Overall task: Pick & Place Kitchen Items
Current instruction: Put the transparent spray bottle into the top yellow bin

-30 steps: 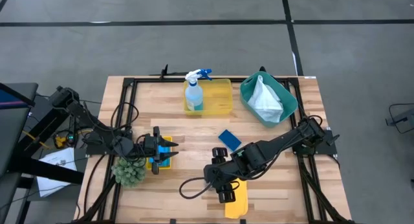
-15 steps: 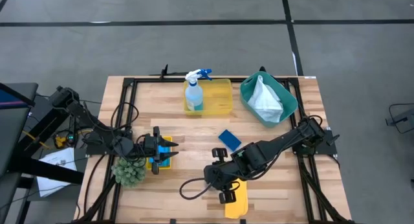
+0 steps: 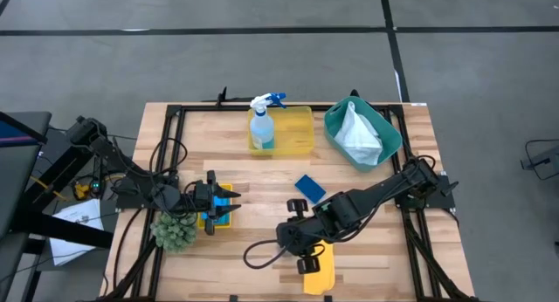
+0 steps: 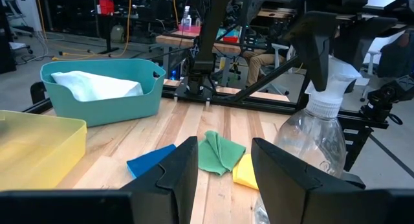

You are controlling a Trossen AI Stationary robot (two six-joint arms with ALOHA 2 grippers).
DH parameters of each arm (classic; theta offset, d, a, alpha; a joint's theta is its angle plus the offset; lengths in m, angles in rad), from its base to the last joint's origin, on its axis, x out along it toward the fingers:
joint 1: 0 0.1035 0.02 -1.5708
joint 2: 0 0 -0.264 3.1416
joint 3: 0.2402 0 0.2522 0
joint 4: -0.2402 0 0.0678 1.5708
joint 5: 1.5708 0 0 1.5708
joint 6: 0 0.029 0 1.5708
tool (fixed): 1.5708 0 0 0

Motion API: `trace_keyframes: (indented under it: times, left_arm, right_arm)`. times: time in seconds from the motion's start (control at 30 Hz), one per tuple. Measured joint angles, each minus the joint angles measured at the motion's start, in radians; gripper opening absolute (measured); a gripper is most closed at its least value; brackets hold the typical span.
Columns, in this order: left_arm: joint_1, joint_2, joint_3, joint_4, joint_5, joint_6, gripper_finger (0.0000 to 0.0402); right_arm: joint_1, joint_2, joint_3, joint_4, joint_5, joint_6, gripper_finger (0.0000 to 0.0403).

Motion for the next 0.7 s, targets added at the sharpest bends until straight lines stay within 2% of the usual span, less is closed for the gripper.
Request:
trace_keyframes:
  times: [0.17, 0.7]
  left_arm:
    - [0.0, 0.0, 0.0, 0.0, 0.0, 0.0, 0.014]
    - [0.0, 0.0, 0.0, 0.0, 0.0, 0.0, 0.014]
  right_arm:
    - [0.0, -0.002, 0.001, -0.011, 0.0, -0.004, 0.0102]
    - [0.0, -0.002, 0.001, -0.014, 0.0, -0.007, 0.0106]
